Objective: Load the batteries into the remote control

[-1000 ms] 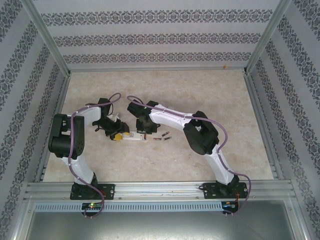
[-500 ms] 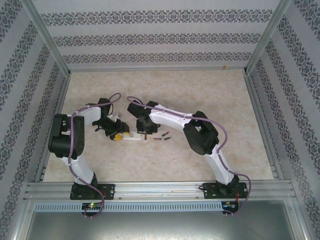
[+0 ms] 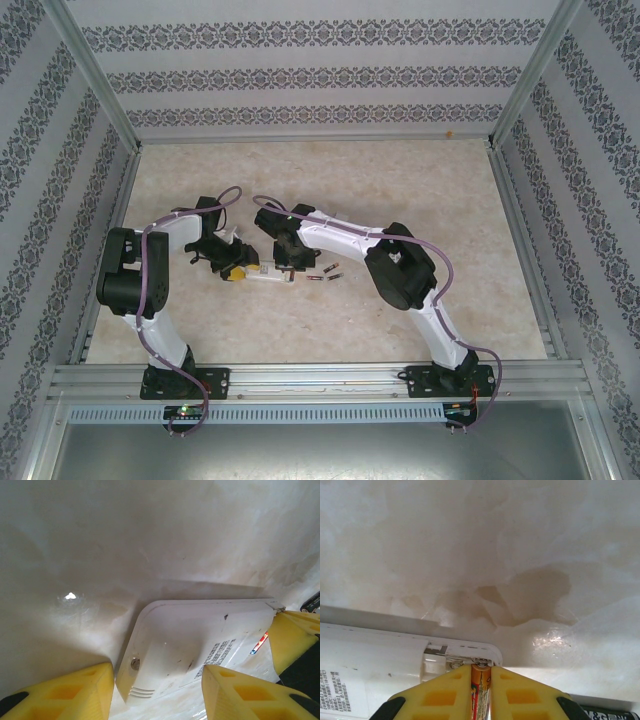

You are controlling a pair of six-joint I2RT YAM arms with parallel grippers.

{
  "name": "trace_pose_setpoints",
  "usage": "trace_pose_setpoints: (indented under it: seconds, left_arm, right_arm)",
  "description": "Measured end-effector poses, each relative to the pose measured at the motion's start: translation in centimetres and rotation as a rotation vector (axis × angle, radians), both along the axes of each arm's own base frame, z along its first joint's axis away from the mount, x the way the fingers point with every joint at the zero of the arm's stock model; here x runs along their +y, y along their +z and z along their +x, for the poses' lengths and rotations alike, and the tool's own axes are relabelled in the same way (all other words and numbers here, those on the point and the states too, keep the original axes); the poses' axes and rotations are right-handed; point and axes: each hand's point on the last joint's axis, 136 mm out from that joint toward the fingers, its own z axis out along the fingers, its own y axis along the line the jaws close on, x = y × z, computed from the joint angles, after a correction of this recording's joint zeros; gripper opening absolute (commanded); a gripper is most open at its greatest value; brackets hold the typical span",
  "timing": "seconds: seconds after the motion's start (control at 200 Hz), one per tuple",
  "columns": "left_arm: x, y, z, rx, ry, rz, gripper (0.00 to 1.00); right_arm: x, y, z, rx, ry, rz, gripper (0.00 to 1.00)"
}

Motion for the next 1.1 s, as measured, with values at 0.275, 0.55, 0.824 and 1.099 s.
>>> trace_pose_setpoints:
  seconds: [0.275, 0.55, 0.824, 1.099]
  left_arm:
    - [-0.1, 0.0, 0.0, -0.002, 0.000, -0.004, 0.51]
    - [-0.1, 0.1, 0.0, -0.002, 0.001, -0.007, 0.51]
    - [-0.1, 0.0, 0.0, -0.003, 0.000, -0.008, 0.50]
    - [-0.1, 0.1, 0.1, -0.003, 0.000, -0.011, 0.50]
  right_arm:
    - [-0.1, 0.0, -0.1, 0.007, -0.017, -0.002, 0.23]
    - [-0.3, 1.3, -0.3, 0.025, 0.004, -0.017, 0.29]
    - [-0.4, 1.7, 0.0, 0.025, 0.001, -0.015, 0.17]
    - [-0.5, 0.8, -0.8, 0.061, 0.004, -0.016, 0.16]
